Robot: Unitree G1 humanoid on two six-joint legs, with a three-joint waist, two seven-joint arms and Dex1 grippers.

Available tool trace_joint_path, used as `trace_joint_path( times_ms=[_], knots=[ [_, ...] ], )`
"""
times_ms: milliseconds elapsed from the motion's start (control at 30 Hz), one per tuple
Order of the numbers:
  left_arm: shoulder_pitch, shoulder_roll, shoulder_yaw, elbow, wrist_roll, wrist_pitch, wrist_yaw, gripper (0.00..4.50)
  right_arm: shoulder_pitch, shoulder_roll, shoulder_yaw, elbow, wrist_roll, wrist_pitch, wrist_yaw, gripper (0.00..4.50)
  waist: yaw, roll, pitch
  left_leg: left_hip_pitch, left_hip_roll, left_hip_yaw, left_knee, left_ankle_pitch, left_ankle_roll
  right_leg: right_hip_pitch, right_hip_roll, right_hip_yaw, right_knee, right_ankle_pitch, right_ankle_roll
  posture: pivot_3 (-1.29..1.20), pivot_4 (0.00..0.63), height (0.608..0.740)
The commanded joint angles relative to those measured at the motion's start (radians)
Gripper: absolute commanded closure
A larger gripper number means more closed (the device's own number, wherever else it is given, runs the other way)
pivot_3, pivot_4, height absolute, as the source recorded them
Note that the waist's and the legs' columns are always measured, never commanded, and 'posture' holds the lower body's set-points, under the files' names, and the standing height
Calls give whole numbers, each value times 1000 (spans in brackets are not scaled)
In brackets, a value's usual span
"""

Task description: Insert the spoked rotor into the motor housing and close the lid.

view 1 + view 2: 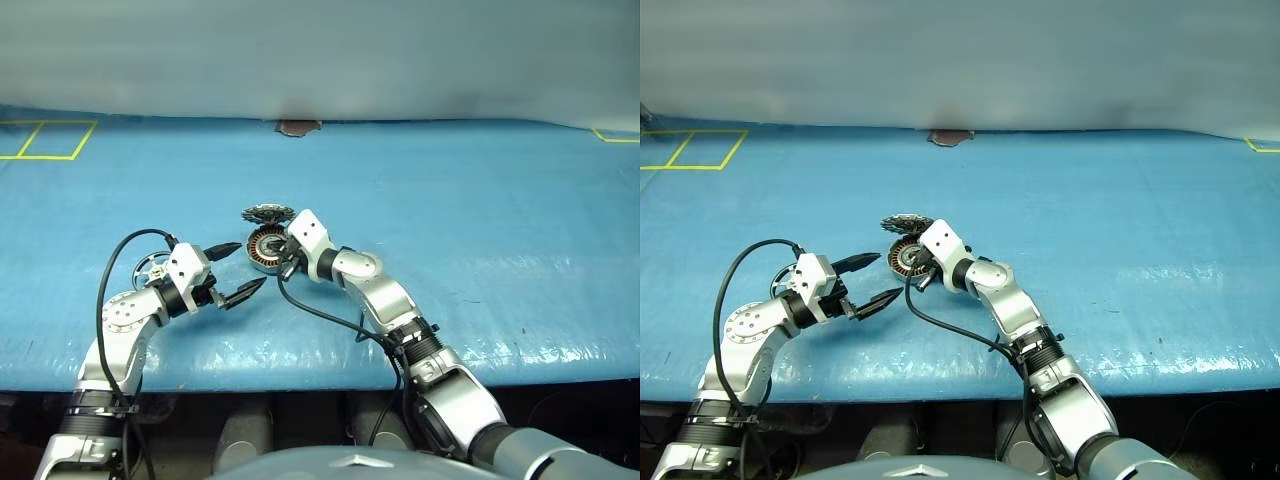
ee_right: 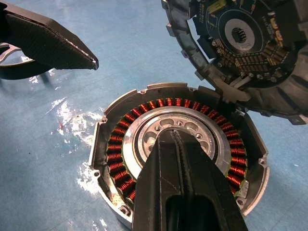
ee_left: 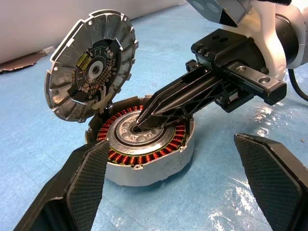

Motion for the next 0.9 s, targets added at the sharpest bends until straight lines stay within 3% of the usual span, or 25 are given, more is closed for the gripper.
trace_joint_path(
  times_ms=[33, 367, 533, 900],
  knots=[
    [-5, 4, 5, -18, 3, -17, 0, 0, -16, -6, 15, -20, -22, -5, 0, 4474, 0, 0, 0, 0, 0, 0, 0, 0, 0, 0, 0, 0, 0, 0, 0, 0, 150, 740],
    [-2, 18, 14, -26, -15, 7, -13, 0, 47, -20, -24, -298, 51, 90, 8, 4474, 1, 0, 0, -1, 0, -1, -1, 0, 0, -1, 0, 0, 0, 1, 1, 0, 150, 740],
    [-7, 26, 17, -28, -31, 26, -29, 0, 80, -37, 3, -344, 50, 124, 7, 4474, 1, 0, 0, 0, 0, -1, 0, 0, 0, 0, 0, 0, 0, 0, 0, 0, 150, 740],
    [23, 85, 100, -112, -168, 166, -77, 0, 173, -76, -32, -396, 92, -2, 21, 4474, 0, 0, 0, -1, 0, -1, -1, 0, 0, -1, 0, 0, -1, 0, 0, 0, 150, 740]
  ],
)
